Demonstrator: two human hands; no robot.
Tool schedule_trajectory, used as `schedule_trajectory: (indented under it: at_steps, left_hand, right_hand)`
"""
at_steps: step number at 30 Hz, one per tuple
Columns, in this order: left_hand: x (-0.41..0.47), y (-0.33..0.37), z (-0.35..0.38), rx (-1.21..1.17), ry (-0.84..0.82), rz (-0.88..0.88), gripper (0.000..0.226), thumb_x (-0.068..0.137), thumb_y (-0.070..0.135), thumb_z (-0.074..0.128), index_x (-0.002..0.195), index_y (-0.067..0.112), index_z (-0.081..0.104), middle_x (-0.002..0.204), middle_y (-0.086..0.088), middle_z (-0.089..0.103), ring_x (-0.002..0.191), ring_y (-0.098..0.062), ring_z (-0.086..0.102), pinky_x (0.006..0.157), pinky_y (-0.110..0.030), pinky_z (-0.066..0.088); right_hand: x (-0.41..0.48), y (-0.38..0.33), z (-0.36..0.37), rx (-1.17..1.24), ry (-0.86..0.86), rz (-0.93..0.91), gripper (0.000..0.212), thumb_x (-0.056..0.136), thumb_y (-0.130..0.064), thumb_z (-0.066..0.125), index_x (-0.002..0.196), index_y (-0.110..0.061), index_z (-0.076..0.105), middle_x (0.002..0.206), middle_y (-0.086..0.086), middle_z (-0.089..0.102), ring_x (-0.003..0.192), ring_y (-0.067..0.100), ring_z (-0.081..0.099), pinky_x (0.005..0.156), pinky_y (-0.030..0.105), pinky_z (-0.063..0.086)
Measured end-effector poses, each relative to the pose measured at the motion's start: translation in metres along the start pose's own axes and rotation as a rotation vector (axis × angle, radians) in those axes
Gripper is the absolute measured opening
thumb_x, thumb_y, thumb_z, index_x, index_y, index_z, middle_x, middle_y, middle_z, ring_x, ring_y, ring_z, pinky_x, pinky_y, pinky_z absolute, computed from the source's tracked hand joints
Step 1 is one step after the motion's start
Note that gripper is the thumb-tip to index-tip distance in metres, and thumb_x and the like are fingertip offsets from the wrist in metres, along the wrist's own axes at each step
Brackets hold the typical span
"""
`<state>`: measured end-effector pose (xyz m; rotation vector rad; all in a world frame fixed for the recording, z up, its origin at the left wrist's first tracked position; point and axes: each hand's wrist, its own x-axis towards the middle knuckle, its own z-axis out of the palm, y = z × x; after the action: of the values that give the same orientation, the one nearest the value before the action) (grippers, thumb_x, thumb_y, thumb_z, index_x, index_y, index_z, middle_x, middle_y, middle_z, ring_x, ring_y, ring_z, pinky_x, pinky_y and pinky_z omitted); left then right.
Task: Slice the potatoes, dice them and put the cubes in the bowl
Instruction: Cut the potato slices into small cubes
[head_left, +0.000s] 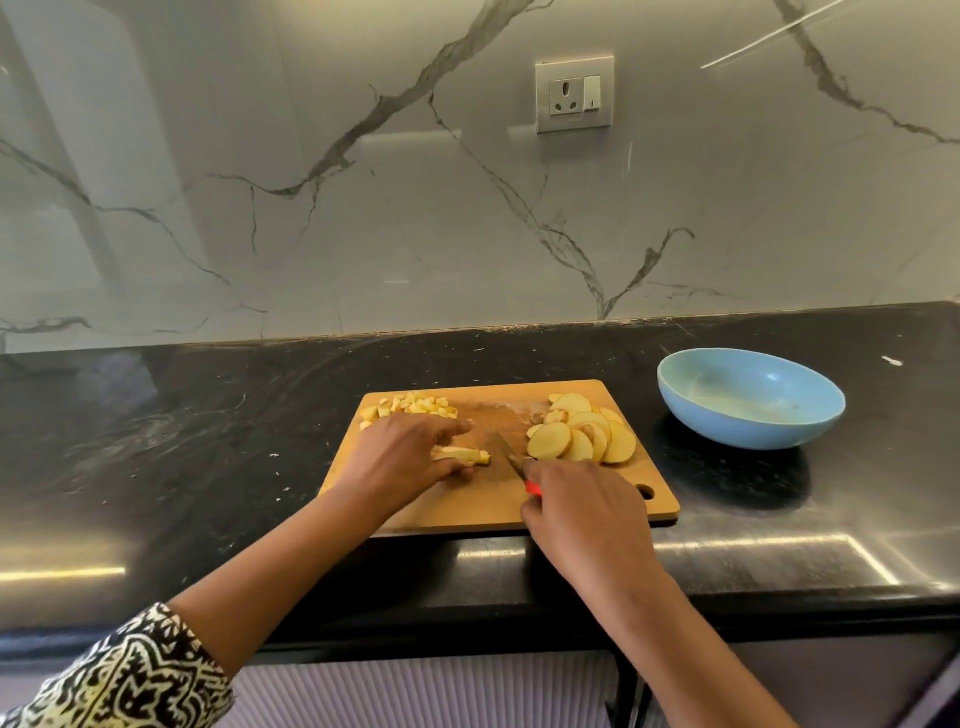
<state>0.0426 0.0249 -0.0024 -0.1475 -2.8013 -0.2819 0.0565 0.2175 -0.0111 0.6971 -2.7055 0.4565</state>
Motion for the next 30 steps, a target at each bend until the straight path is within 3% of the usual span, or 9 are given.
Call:
schedule_trajectory:
  at_steps: [6, 8, 11, 15, 17, 22, 30]
  left_hand:
    - [0.005, -0.022, 0.000, -0.159, -0.251, 0.042, 0.043, 0.087, 0.039, 0.062, 0.128, 0.031, 0.056, 0.129, 0.010, 0.059, 0.110, -0.002, 0.053, 0.103, -0.024, 0.038]
    - [0.006, -0.023, 0.002, -0.163, -0.218, 0.084, 0.037, 0.090, 0.033, 0.061, 0.127, 0.028, 0.058, 0.127, 0.010, 0.060, 0.111, 0.002, 0.049, 0.104, -0.022, 0.038]
    - [0.004, -0.019, 0.009, -0.028, -0.137, 0.160, 0.035, 0.095, 0.029, 0.054, 0.129, 0.024, 0.056, 0.129, 0.006, 0.059, 0.116, -0.005, 0.051, 0.098, -0.018, 0.035]
    - [-0.001, -0.008, 0.019, 0.073, -0.046, 0.179, 0.038, 0.100, 0.030, 0.043, 0.136, 0.021, 0.050, 0.131, 0.004, 0.058, 0.111, -0.014, 0.051, 0.090, -0.024, 0.040]
    - [0.000, -0.005, 0.024, 0.107, -0.027, 0.164, 0.040, 0.101, 0.034, 0.038, 0.138, 0.021, 0.048, 0.129, 0.002, 0.058, 0.106, -0.014, 0.050, 0.086, -0.025, 0.042]
    - [0.002, -0.011, 0.029, 0.058, -0.069, 0.098, 0.046, 0.100, 0.040, 0.036, 0.141, 0.022, 0.043, 0.127, 0.000, 0.049, 0.109, -0.012, 0.045, 0.094, -0.031, 0.042]
    - [0.005, -0.005, 0.027, 0.155, -0.188, 0.063, 0.059, 0.100, 0.048, 0.027, 0.152, 0.023, 0.016, 0.136, 0.001, 0.033, 0.122, -0.015, 0.032, 0.103, -0.036, 0.033]
  right_hand:
    - [-0.014, 0.006, -0.007, 0.054, -0.001, 0.026, 0.033, 0.097, -0.031, 0.044, 0.129, -0.032, 0.054, 0.094, -0.008, 0.065, 0.083, 0.010, 0.060, 0.066, 0.023, 0.044]
    - [-0.018, 0.003, -0.007, 0.066, -0.024, 0.015, 0.034, 0.097, -0.032, 0.044, 0.130, -0.031, 0.053, 0.097, -0.008, 0.065, 0.086, 0.010, 0.060, 0.070, 0.024, 0.048]
    - [-0.019, -0.003, -0.005, 0.065, -0.032, -0.001, 0.036, 0.098, -0.033, 0.043, 0.133, -0.030, 0.050, 0.103, -0.008, 0.066, 0.089, 0.012, 0.061, 0.073, 0.026, 0.048]
    - [-0.005, -0.009, 0.003, 0.013, -0.001, -0.030, 0.028, 0.098, -0.030, 0.043, 0.121, -0.028, 0.058, 0.088, -0.007, 0.061, 0.073, 0.012, 0.053, 0.057, 0.023, 0.038]
    - [0.005, -0.010, 0.003, -0.007, -0.011, -0.021, 0.027, 0.097, -0.029, 0.044, 0.119, -0.026, 0.060, 0.084, -0.006, 0.059, 0.069, 0.012, 0.049, 0.057, 0.024, 0.037]
    - [0.006, 0.002, -0.002, 0.034, -0.004, 0.015, 0.035, 0.097, -0.029, 0.044, 0.130, -0.031, 0.055, 0.091, -0.007, 0.064, 0.078, 0.012, 0.058, 0.064, 0.024, 0.044]
    - [0.000, 0.005, -0.002, 0.068, -0.009, 0.028, 0.041, 0.098, -0.031, 0.044, 0.138, -0.036, 0.047, 0.102, -0.009, 0.066, 0.084, 0.010, 0.057, 0.064, 0.022, 0.040]
